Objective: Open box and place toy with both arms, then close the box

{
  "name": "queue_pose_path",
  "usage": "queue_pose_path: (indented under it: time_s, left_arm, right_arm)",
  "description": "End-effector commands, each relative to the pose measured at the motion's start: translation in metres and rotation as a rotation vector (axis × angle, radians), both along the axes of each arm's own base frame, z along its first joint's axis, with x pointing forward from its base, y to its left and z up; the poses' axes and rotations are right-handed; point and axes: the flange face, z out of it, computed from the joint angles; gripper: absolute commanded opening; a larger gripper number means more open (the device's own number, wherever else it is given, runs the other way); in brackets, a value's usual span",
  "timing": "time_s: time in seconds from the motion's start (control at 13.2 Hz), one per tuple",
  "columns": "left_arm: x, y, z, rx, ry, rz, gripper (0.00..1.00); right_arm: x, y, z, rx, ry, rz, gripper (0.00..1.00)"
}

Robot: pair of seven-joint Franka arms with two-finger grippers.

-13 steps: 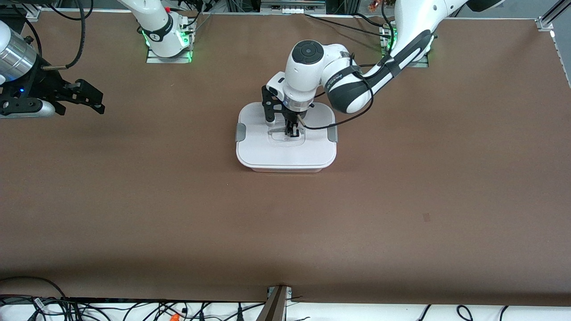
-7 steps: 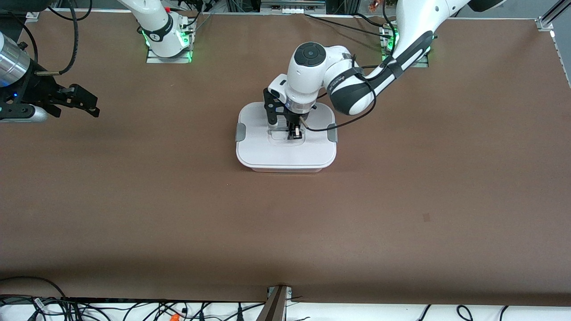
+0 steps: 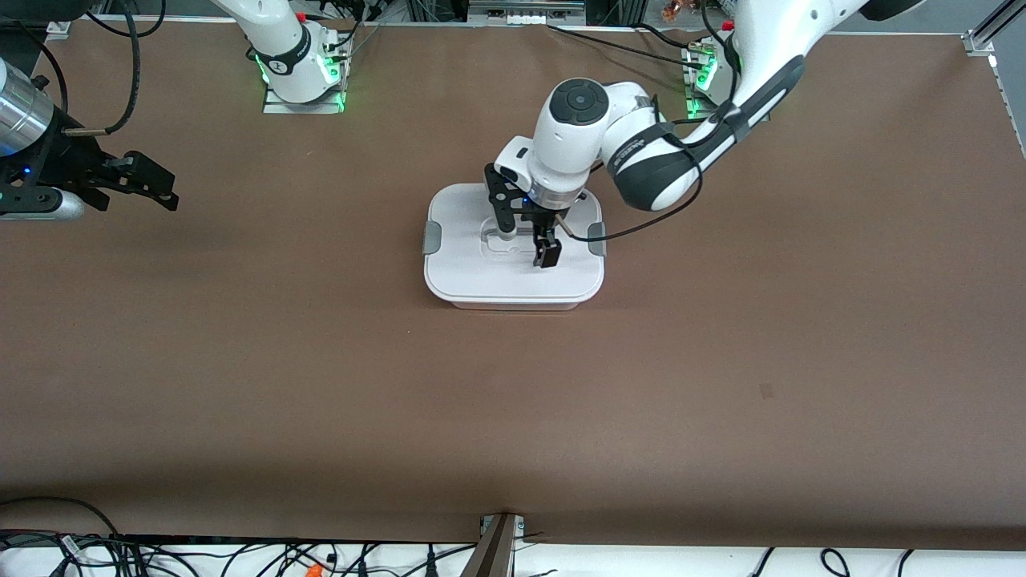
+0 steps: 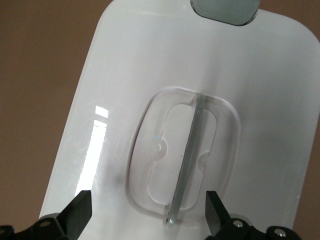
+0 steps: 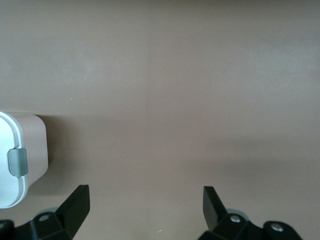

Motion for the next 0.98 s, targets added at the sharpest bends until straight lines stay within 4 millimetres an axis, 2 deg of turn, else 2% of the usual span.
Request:
queue_pose_path:
  time_s: [0.0,0.15,0.23,0.38,0.53,0.61,0.76,0.83,0.91]
  left_arm:
    - [0.006,0.039,0.050,0.047,0.048,0.065,1.00]
    - [0.019,0.075,0.079,0.101,0.120,0.119,1.00]
    - [0.032,0.099,0.093,0.125,0.155,0.162,1.00]
    - [0.051,0.137,0.132,0.169,0.187,0.233,1.00]
    - [0.074,0.175,0.162,0.184,0.204,0.302,1.00]
    - [0.086,0.200,0.165,0.200,0.211,0.344,1.00]
    - [0.112,0.270,0.167,0.185,0.227,0.457,1.00]
    - [0.123,0.302,0.179,0.159,0.214,0.513,1.00]
    - [0.133,0.323,0.194,0.126,0.197,0.555,1.00]
  right_arm:
    - [0.000,-0.002,0.005,-0.005,0.003,-0.007,1.00]
    - [0.000,-0.001,0.005,-0.005,0.003,-0.008,1.00]
    - [0.000,-0.001,0.006,-0.005,0.001,-0.008,1.00]
    - [0.000,-0.001,0.006,-0.005,0.001,-0.008,1.00]
    - [0.000,0.001,0.006,-0.005,0.001,-0.007,1.00]
    - [-0.001,0.001,0.007,-0.005,0.000,-0.008,1.00]
    - [-0.001,0.003,0.007,-0.003,0.000,-0.005,1.00]
    - [-0.001,0.003,0.007,-0.003,0.000,-0.007,1.00]
    - [-0.001,0.003,0.007,-0.005,0.000,-0.007,1.00]
